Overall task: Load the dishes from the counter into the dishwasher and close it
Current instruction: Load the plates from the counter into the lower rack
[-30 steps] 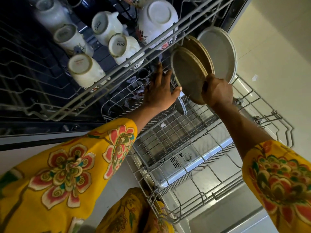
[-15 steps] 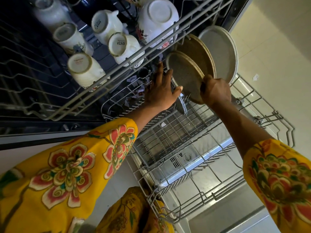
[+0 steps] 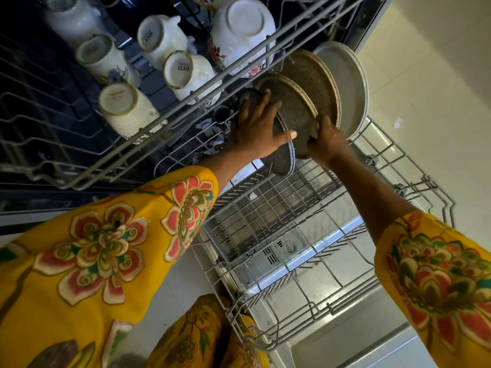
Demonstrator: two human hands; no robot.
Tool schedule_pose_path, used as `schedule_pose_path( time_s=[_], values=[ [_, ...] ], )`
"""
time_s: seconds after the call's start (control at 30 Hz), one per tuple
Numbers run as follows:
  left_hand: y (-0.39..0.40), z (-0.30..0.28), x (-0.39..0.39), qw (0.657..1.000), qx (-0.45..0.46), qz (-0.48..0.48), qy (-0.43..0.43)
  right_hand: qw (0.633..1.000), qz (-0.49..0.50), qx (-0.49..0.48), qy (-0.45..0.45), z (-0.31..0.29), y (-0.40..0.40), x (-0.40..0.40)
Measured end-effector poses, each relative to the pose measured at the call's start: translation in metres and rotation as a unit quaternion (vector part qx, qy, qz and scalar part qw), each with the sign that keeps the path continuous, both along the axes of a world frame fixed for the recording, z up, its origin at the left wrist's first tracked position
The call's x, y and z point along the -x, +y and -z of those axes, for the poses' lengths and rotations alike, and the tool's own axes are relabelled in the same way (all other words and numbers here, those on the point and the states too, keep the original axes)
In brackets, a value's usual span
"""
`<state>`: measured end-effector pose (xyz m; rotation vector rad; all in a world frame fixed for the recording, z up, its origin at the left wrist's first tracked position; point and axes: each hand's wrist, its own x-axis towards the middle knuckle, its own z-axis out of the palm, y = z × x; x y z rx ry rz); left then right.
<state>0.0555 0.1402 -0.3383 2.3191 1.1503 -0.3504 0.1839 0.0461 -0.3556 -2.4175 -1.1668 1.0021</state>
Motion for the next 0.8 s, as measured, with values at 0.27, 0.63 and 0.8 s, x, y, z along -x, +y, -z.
schedule_pose_path(
  time_s=[0.27, 0.63, 0.8],
  values=[
    [-0.003, -0.003, -0.016, 1.000, -0.002, 0.007, 0.004, 0.999, 0.024, -0.001, 0.039, 0.001, -0.006, -0.011],
    [-0.071, 0.015, 0.017, 0.962, 0.024, -0.201, -0.182, 0.994, 0.101, -0.040, 0.019, -0.003, -0.037, 0.007],
    [-0.081, -0.005, 0.025, 0.925, 0.109, -0.292, -0.219, 0.992, 0.108, -0.032, 0.057, -0.021, -0.053, 0.029]
  ],
)
